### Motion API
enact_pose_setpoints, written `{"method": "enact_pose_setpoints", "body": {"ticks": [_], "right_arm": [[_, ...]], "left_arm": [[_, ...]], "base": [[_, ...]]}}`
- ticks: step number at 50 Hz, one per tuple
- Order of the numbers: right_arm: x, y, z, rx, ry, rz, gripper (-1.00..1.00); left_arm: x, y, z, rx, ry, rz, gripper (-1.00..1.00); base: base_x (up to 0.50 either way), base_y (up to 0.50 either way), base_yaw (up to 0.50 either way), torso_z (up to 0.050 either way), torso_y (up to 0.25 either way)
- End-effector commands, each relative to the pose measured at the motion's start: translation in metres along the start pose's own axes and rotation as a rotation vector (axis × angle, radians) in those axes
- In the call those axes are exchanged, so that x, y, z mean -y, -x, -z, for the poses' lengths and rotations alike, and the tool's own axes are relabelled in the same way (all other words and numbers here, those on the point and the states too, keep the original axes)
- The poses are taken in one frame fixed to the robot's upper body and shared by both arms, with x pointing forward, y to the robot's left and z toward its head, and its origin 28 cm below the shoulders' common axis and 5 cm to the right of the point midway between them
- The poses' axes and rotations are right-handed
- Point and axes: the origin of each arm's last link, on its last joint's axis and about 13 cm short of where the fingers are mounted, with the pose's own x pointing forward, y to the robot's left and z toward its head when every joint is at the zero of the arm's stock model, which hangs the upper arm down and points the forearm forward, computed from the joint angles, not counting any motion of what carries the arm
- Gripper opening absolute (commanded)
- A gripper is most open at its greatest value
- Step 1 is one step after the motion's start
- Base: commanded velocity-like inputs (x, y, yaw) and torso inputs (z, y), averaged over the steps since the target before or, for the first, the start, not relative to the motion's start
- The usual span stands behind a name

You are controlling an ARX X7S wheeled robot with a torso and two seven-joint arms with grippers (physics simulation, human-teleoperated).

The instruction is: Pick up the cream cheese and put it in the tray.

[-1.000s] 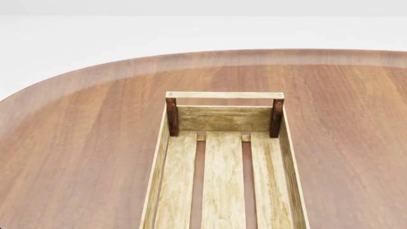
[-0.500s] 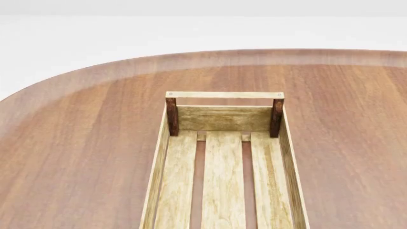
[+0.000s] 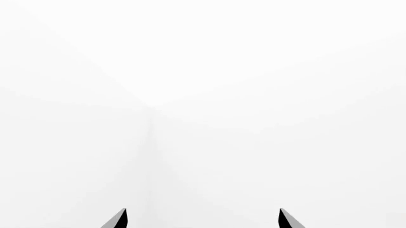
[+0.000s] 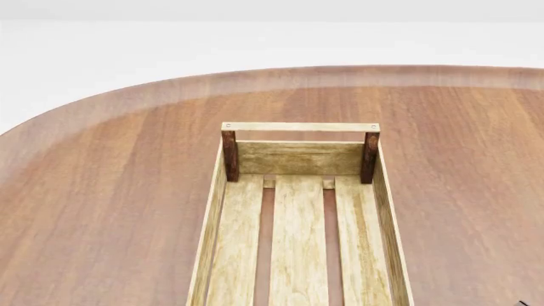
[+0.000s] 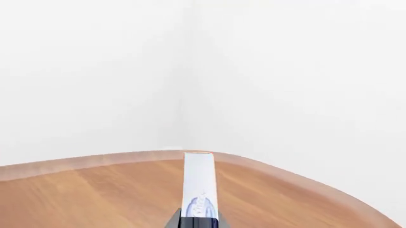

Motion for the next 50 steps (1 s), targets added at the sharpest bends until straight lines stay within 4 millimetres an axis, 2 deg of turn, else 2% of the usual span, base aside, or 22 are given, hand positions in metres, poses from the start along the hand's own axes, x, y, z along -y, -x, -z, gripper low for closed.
{"method": "enact_pose_setpoints", "body": {"ticks": [1, 7, 19, 25, 26, 27, 31, 33, 50], "right_arm": [[-0.006, -0.011, -0.019, 0.102, 0.035, -0.077, -1.0], [-0.009, -0.017, -0.026, 0.142, 0.065, -0.108, -1.0], [-0.028, -0.038, -0.024, 0.196, 0.166, -0.171, -1.0], [-0.036, -0.045, -0.027, 0.219, 0.166, -0.255, -1.0], [-0.038, -0.045, -0.029, 0.24, 0.114, -0.321, -1.0], [-0.042, -0.05, -0.028, 0.226, 0.155, -0.318, -1.0], [-0.049, -0.054, -0.031, 0.266, 0.121, -0.42, -1.0], [-0.051, -0.056, -0.031, 0.28, 0.16, -0.392, -1.0], [-0.064, -0.066, -0.049, 0.312, 0.182, -0.511, -1.0]], "left_arm": [[-0.001, 0.0, 0.001, -0.002, -0.005, -0.005, 1.0], [-0.002, 0.0, 0.001, -0.002, -0.007, -0.008, 1.0], [0.0, 0.0, 0.003, -0.006, -0.01, -0.005, 1.0], [0.0, 0.001, 0.003, -0.007, -0.01, -0.002, 1.0], [0.0, 0.001, 0.003, -0.006, -0.01, -0.001, 1.0], [0.0, 0.001, 0.003, -0.006, -0.01, 0.001, 1.0], [0.001, 0.001, 0.003, -0.007, -0.009, 0.001, 1.0], [0.001, 0.001, 0.003, -0.007, -0.008, 0.002, 1.0], [0.0, 0.001, 0.001, -0.003, -0.005, 0.002, 1.0]], "base": [[0.0, 0.0, 0.0, 0.0, 0.0], [0.0, 0.0, 0.0, 0.0, 0.002], [0.0, 0.0, 0.0, 0.0, 0.0], [0.0, 0.0, 0.0, 0.0, 0.0], [0.0, 0.0, 0.0, 0.0, 0.0], [0.0, 0.0, 0.0, 0.0, 0.01], [0.0, 0.0, 0.0, 0.0, 0.0], [0.0, 0.0, 0.0, 0.0, 0.0], [0.0, 0.0, 0.0, 0.0, 0.001]]}}
